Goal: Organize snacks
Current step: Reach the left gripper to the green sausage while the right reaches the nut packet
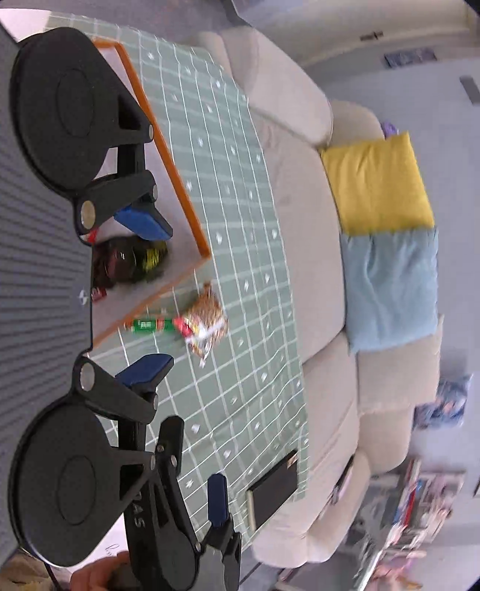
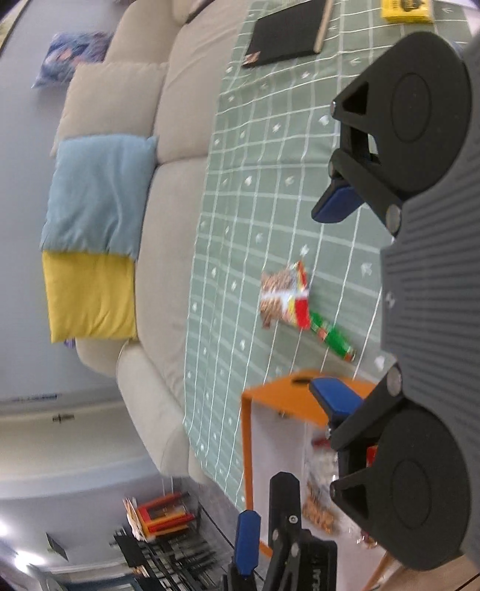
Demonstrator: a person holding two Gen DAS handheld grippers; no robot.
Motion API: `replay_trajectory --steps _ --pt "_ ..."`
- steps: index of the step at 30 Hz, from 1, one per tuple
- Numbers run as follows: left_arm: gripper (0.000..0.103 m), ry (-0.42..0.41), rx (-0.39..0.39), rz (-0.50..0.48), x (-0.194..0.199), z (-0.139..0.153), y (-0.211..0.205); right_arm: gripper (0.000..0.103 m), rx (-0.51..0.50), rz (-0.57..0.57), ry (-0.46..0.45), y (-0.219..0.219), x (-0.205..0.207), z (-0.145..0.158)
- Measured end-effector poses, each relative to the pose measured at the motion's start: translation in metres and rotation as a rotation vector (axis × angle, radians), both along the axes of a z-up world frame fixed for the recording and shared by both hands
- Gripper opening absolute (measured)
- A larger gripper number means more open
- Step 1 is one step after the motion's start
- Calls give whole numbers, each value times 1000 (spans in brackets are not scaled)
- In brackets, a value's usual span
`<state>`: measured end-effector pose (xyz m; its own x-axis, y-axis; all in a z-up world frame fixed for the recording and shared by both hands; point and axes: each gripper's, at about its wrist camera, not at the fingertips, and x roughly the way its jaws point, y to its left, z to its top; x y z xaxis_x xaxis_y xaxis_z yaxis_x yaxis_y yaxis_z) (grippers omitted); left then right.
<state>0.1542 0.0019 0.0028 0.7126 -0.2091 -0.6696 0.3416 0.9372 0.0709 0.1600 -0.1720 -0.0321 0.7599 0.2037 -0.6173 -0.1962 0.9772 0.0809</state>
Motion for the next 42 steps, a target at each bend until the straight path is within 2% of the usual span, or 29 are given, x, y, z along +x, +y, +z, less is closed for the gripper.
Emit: replay_trajectory --steps 8,14,16,22,26,28,30,35,37,39,42 --pt "83 73 56 -68 30 -23 -28 88 -5 -29 33 -21 21 -35" --pt "82 167 29 -55 67 -37 -32 85 3 -2 54 -21 45 -46" --pt "76 189 36 -58 77 -39 -36 82 -5 23 53 -20 54 -48" --pt "74 184 38 -16 99 -36 -34 82 19 72 60 -12 94 -54" --pt "72 162 68 29 114 -33 -26 83 18 73 82 8 124 -62" --pt "72 153 70 40 119 -31 -22 84 20 74 94 15 138 -65" --pt "72 146 64 53 124 -30 -18 91 11 69 108 23 151 -70" --pt "72 143 58 59 129 -33 -12 91 -5 60 135 39 173 -82" --pt "72 143 63 50 130 -35 -12 88 -19 61 146 43 180 -88" --pt "72 148 63 40 130 -37 -12 75 -21 67 162 44 185 -92" --pt "71 153 61 29 132 -39 -14 61 8 74 182 41 187 -96"
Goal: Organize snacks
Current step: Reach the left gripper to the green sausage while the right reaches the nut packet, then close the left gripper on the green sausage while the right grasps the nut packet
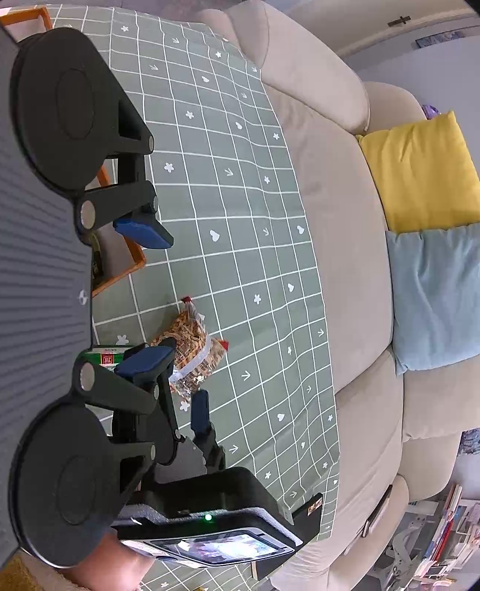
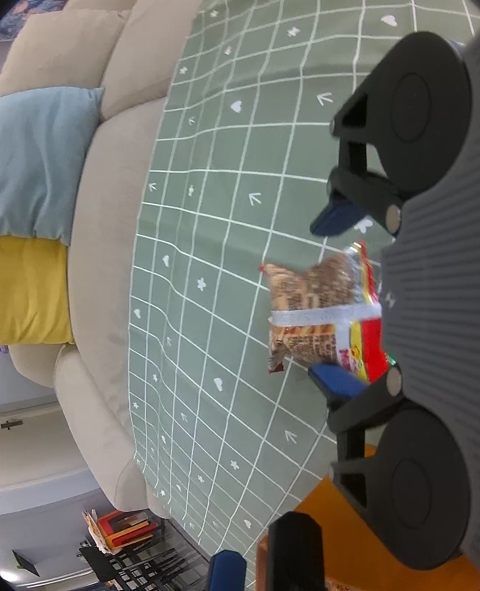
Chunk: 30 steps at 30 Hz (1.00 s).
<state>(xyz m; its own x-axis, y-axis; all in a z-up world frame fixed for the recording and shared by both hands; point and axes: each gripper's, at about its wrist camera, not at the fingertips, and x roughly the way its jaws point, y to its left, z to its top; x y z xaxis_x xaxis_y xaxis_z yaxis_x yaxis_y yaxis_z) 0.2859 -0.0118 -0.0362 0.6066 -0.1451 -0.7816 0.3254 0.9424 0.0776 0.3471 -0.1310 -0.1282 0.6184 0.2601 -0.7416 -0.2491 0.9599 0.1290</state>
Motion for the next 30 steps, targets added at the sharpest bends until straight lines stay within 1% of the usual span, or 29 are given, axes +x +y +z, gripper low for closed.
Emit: replay_trajectory --steps 4,7,8,9,10,12,14,16,18,20,21,23,24,28,30 --pt "67 7 -9 -31 0 -1 -7 53 11 -1 3 -7 -4 -1" --pt "66 19 -5 -57 1 -3 -16 47 12 -20 -7 -17 -11 4" --pt "66 26 -4 -63 2 -4 -19 41 11 -28 -10 -22 -14 6" --pt "66 36 -2 -70 2 -6 -23 38 7 -40 -13 -27 -18 9" --pt "66 49 2 -79 3 -8 -27 37 2 -53 -16 -33 -21 11" --pt "66 71 16 -100 4 -14 -38 33 -11 -78 -18 -48 -30 17" --pt "66 108 55 -116 6 -22 -51 31 -20 -96 -15 -62 -40 20" --pt "66 157 104 -118 9 -34 -63 30 -31 -110 -2 -73 -49 21" --pt "66 196 137 -117 12 -47 -72 30 -34 -117 17 -84 -60 21" --pt "61 232 168 -108 14 -59 -77 30 -30 -118 25 -92 -72 21" --pt "58 252 183 -98 16 -65 -78 30 -26 -115 32 -95 -77 20" --pt "55 298 202 -59 22 -76 -77 30 -28 -106 52 -97 -87 19" --pt "52 313 202 -48 23 -79 -76 30 -27 -100 64 -99 -92 19" --pt "50 335 231 -41 26 -88 -79 30 -13 -98 112 -103 -103 13" --pt "45 349 237 -32 28 -91 -80 30 -19 -94 103 -99 -107 10"
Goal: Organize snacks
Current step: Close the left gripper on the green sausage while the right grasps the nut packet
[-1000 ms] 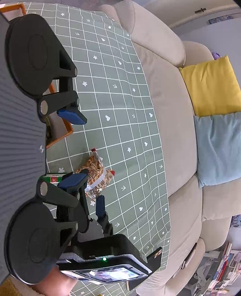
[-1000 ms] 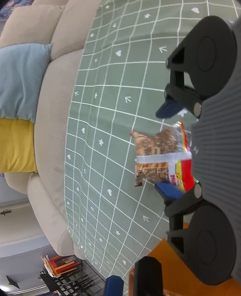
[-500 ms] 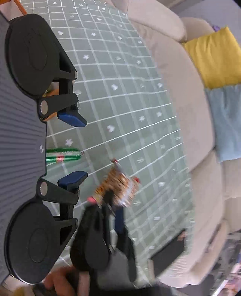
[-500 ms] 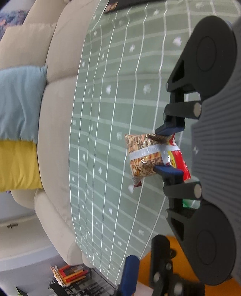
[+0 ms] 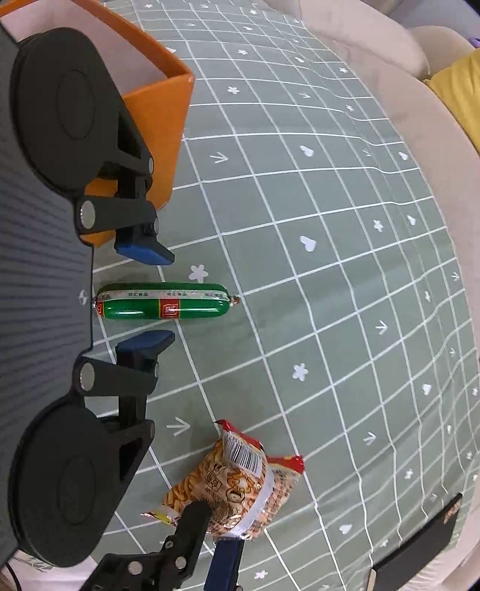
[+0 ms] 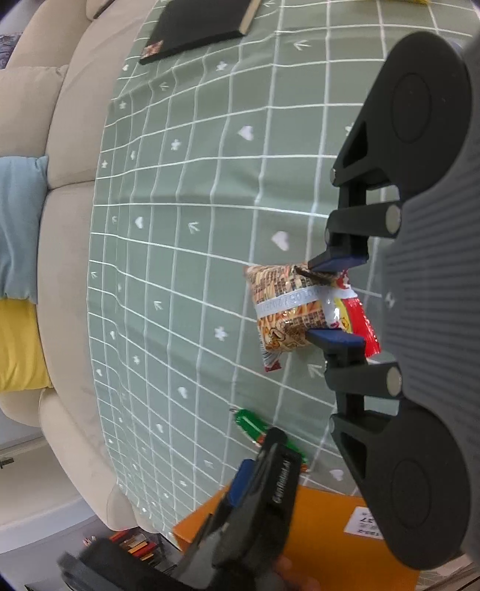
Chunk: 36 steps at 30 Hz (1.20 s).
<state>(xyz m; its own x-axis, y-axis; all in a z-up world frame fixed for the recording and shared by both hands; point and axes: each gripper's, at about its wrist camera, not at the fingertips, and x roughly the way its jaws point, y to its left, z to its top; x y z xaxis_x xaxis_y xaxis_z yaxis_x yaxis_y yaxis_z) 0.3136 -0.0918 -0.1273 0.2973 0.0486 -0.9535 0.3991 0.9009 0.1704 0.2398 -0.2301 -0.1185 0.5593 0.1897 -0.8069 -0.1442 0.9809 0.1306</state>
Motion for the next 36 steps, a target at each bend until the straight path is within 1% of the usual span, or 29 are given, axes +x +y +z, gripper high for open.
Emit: replay_trajectory --steps 3,7,10,13,14,15,18,22,26,32,36 --pt "44 7 3 11 3 -1 -1 31 2 19 -2 5 -1 -1" --pt "34 42 15 23 7 -9 -4 35 3 35 -13 6 0 -5" --pt "31 60 10 38 10 -10 -3 37 5 36 -13 5 1 -7" --pt "29 48 11 42 10 -12 -3 40 13 32 -14 2 4 -7" --pt "28 47 9 39 10 -12 -4 42 17 31 -14 1 6 -8" --pt "26 46 6 37 10 -12 -4 45 18 29 -10 0 7 -9" --pt "26 41 5 39 9 -12 -6 51 39 14 12 -3 10 -15" --pt "25 32 -4 33 4 -10 -8 50 76 -4 25 -7 13 -18" --pt "25 -7 -30 36 -8 -2 -6 42 77 -1 21 -7 10 -16" --pt "25 -45 -141 78 -33 16 -1 33 46 1 21 -1 -1 -11" --pt "25 -68 -224 78 -53 36 0 31 39 9 20 3 -11 -4"
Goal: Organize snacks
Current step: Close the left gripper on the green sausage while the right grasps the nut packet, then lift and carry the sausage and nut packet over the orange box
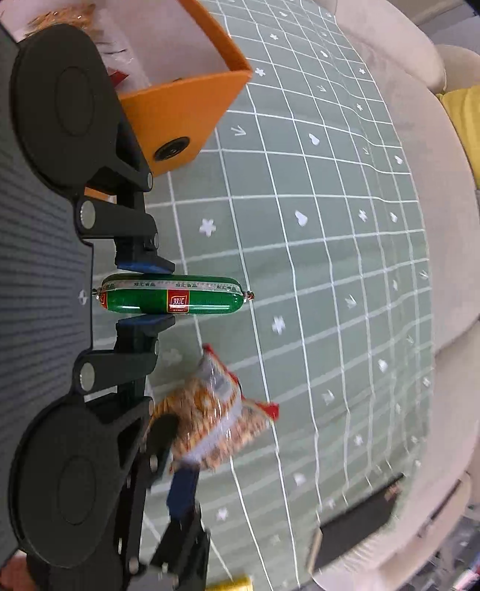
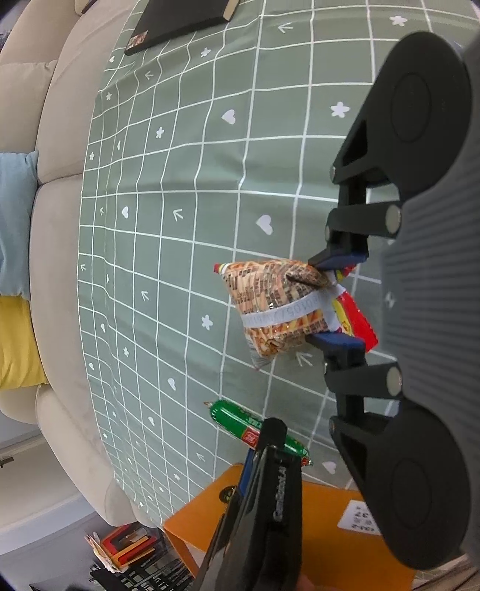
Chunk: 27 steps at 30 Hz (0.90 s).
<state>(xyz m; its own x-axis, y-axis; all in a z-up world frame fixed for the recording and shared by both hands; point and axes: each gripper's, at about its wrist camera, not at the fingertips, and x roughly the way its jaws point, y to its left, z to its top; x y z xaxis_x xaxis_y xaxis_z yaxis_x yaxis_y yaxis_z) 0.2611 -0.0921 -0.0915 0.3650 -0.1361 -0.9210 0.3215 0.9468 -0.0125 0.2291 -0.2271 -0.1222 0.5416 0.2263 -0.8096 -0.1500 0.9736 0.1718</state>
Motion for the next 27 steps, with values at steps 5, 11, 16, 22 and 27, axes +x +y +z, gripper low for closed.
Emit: replay_trajectory --steps 5,11,16,22,27 --pt "25 -46 -68 12 -25 28 10 31 13 -20 -23 3 -20 14" --pt "25 -96 -169 52 -56 58 31 31 53 -51 -55 11 -57 29" --pt "25 -125 -222 83 -79 76 54 31 112 -72 -90 21 -87 44" --pt "25 -147 -242 112 -99 88 81 31 168 -38 -143 40 -114 62" --pt "25 -172 -256 161 -110 97 115 31 187 21 -201 64 -124 87"
